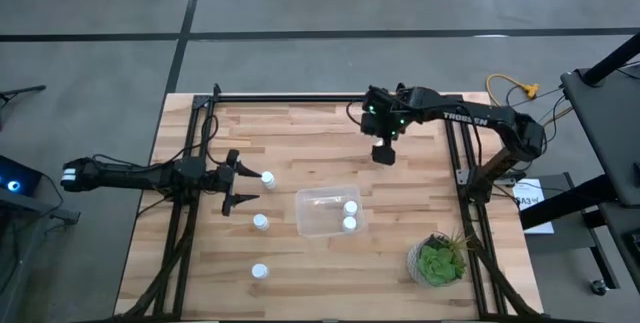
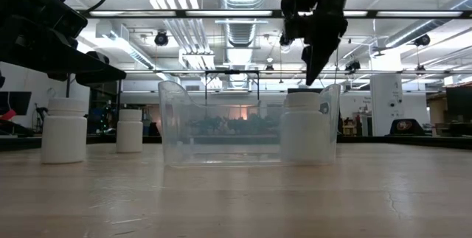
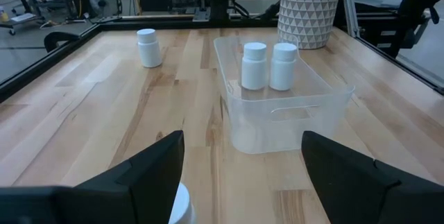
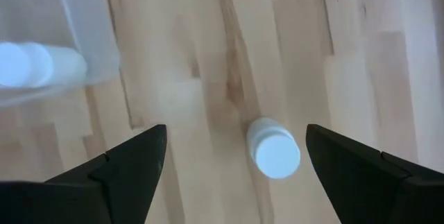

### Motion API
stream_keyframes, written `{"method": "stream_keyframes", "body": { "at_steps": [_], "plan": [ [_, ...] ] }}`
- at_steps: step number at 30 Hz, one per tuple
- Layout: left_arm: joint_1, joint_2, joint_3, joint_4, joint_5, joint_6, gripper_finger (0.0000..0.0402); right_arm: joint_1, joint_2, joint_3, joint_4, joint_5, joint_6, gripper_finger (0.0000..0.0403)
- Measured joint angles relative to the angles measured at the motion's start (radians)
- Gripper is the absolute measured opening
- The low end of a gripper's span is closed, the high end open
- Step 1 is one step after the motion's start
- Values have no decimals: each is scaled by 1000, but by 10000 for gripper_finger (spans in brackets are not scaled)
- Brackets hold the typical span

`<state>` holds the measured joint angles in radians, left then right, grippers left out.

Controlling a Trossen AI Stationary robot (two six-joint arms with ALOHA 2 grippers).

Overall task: Pick and place pill bottles into a basket
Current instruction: Put the white medicine bottle into the transparent bin

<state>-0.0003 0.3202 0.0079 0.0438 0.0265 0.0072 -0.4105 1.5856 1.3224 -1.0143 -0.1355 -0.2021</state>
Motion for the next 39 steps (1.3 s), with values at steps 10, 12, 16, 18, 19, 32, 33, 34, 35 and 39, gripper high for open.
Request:
{"method": "stream_keyframes", "body": {
  "at_steps": [10,12,16,18,19,32,33,34,35,39],
  "plan": [
    [0,0,0,0,0,0,274,-75,0,-92,38,-7,-68,330],
    [0,0,0,0,0,0,274,-78,0,-113,58,-7,-76,330],
    [0,0,0,0,0,0,274,-81,0,-160,124,-7,-81,329],
    [0,0,0,0,0,0,274,-81,0,-186,155,-5,-81,329],
    [0,0,0,0,0,0,274,-81,0,-197,171,-3,-79,329],
    [0,0,0,0,0,0,274,-127,1,-300,271,7,-59,329],
    [0,0,0,0,0,0,274,-133,1,-306,272,7,-60,329],
    [0,0,0,0,0,0,274,-139,1,-310,276,6,-59,329],
    [0,0,0,0,0,0,274,-144,1,-314,279,4,-59,329],
    [0,0,0,0,0,0,274,-150,1,-317,288,-23,-60,329]
  ]
}}
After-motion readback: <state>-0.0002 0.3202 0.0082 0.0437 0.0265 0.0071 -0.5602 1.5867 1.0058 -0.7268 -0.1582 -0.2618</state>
